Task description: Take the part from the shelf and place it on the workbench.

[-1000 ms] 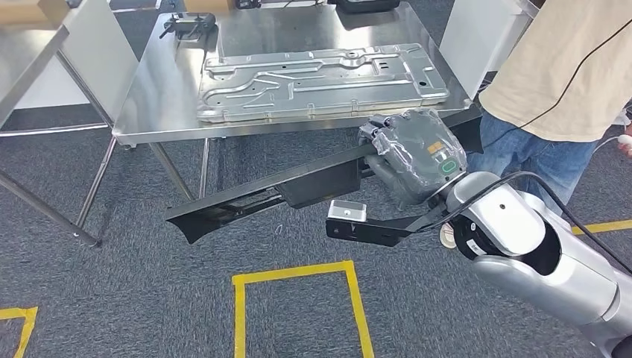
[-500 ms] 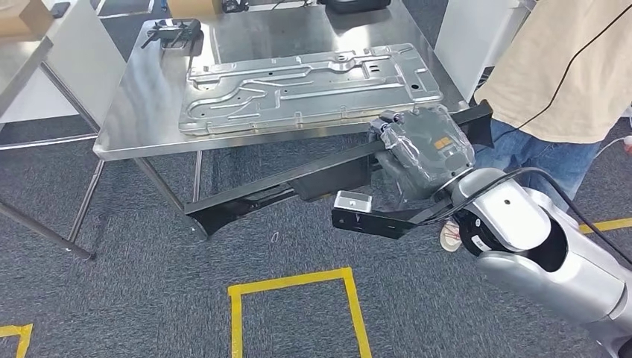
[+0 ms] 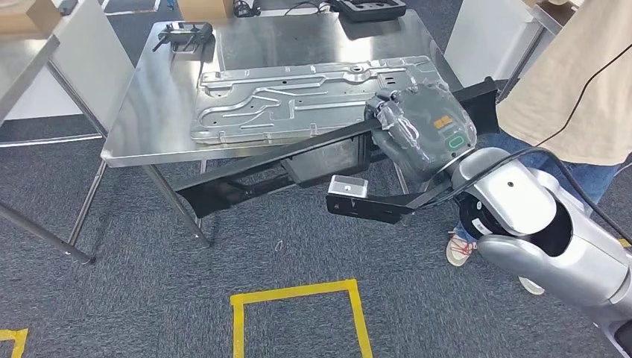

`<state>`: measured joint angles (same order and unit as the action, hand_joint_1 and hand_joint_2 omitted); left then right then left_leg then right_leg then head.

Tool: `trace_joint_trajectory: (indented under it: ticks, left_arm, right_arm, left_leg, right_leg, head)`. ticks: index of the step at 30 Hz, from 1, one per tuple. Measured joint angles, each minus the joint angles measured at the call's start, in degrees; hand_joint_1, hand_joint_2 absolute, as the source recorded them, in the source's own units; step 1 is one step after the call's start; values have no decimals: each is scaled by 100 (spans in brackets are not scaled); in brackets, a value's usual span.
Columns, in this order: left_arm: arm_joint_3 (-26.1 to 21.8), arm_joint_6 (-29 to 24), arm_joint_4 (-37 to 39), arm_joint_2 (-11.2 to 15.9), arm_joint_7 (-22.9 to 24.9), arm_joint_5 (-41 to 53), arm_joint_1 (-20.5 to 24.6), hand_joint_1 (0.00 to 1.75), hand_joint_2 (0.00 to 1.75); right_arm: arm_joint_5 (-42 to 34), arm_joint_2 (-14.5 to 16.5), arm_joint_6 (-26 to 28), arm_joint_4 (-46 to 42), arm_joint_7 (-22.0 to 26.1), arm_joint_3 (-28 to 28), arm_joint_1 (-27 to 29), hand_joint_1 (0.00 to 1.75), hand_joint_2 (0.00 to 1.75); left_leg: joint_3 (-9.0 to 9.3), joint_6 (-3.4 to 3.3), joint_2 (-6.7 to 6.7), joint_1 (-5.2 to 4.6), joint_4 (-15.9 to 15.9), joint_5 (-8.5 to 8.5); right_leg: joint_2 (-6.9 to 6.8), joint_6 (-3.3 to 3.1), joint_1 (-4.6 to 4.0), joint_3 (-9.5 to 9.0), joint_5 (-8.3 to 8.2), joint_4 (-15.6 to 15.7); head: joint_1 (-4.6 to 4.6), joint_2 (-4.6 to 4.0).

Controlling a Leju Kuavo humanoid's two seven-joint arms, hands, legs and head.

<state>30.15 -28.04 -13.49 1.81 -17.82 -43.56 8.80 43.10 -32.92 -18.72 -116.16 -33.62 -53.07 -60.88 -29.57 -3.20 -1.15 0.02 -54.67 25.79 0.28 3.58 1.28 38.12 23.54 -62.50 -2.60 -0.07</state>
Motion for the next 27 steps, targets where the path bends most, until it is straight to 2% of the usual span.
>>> trace_joint_trajectory:
  ticks: [1,2,5,7,8,10,11,12,13,15,16,17,19,21,22,23,25,26,27]
  left_arm:
    - [8,3,0,3,11,16,15,0,175]
    - [15,4,0,8,22,25,35,0,175]
    - [46,4,-1,21,61,34,90,0,175]
    - [74,4,-2,30,83,40,113,0,175]
    - [85,4,-2,37,89,42,120,0,175]
    - [102,4,-2,44,96,42,121,0,175]
    - [109,4,-2,45,100,42,117,0,175]
    - [115,4,-2,45,104,43,114,0,175]
    - [119,4,-2,44,106,44,113,0,175]
    - [126,4,-2,50,106,46,112,0,175]
    - [131,4,-2,57,107,45,110,0,175]
    - [137,4,-2,65,110,46,113,0,175]
    - [149,4,-2,74,120,46,118,0,175]
    - [155,4,-2,74,127,46,119,0,175]
    - [156,4,-2,74,128,47,120,0,175]
    - [157,4,-2,75,128,48,124,0,175]
    - [160,3,-2,76,127,50,131,0,175]
    - [162,2,-2,76,127,50,128,0,175]
    - [166,2,-2,76,127,50,122,0,175]
  right_arm:
    - [2,45,5,27,2,-18,-65,175,175]
    - [2,94,14,54,6,-40,-116,175,175]
    - [2,236,51,133,33,-100,-193,175,175]
    - [8,326,86,186,58,-127,-244,175,175]
    - [10,375,106,216,71,-144,-273,175,175]
    - [13,464,150,280,97,-188,-303,175,175]
    - [13,507,162,318,108,-219,-309,175,175]
    - [13,550,170,353,116,-249,-311,175,175]
    - [13,593,173,385,123,-275,-318,175,175]
    - [12,674,179,434,133,-316,-352,175,175]
    - [11,708,188,455,139,-332,-382,175,175]
    - [9,735,199,477,143,-346,-412,175,175]
    - [5,779,224,525,159,-371,-453,175,175]
    - [2,816,237,563,178,-383,-467,175,175]
    - [1,827,246,577,187,-390,-478,175,175]
    - [1,834,261,588,192,-397,-486,175,175]
    - [0,845,289,617,199,-436,-487,175,175]
    - [0,852,295,633,198,-461,-476,175,175]
    - [0,859,296,651,198,-485,-466,175,175]
  left_leg:
    - [42,33,-2,-11,-8,52]
    - [63,63,-2,-20,-9,89]
    - [72,131,5,-21,11,149]
    - [-46,198,19,-8,-252,288]
    - [-220,232,28,2,-577,414]
    - [-729,283,36,18,-1425,651]
    - [-960,293,38,23,-1725,673]
    - [-1095,294,40,24,-1810,576]
    - [-1120,286,42,24,-1664,365]
    - [-925,238,46,14,-881,-226]
    - [-796,203,48,-4,-513,-424]
    - [-700,166,51,-23,-254,-518]
    - [-619,104,54,-57,-104,-471]
    - [-555,52,51,-31,-38,-441]
    - [-509,21,51,-15,-7,-429]
    - [-458,-11,51,0,21,-415]
    - [-390,-67,50,-5,27,-359]
    - [-356,-80,45,-6,27,-328]
    - [-316,-84,36,-6,26,-292]
  right_leg:
    - [-1,-25,-3,-132,-132,339]
    - [0,-55,-10,-214,-170,535]
    - [8,-164,-22,-266,-86,638]
    - [3,-231,-4,-302,-50,655]
    - [2,-259,5,-323,-30,659]
    - [9,-292,3,-359,17,659]
    - [16,-295,1,-389,47,659]
    - [22,-292,-1,-432,83,659]
    - [27,-286,-3,-488,123,659]
    - [29,-263,-9,-618,214,664]
    - [34,-241,-21,-664,256,666]
    - [38,-217,-30,-688,286,669]
    - [48,-163,-41,-702,320,692]
    - [38,-108,-35,-721,369,678]
    - [30,-85,-35,-679,433,553]
    - [21,-67,-35,-560,546,292]
    - [13,-44,-30,-103,824,-519]
    - [13,-34,-27,131,895,-864]
    - [12,-27,-25,284,858,-1023]
  head:
    - [1,0]
    - [0,-1]
    - [-6,-1]
    - [-16,-2]
    - [-22,-1]
    - [-30,-1]
    - [-31,0]
    - [-31,0]
    - [-31,0]
    - [-31,-1]
    - [-31,-1]
    - [-31,-1]
    - [-25,-1]
    - [-16,0]
    - [-13,0]
    - [-8,0]
    - [-1,0]
    - [1,0]
    - [1,0]
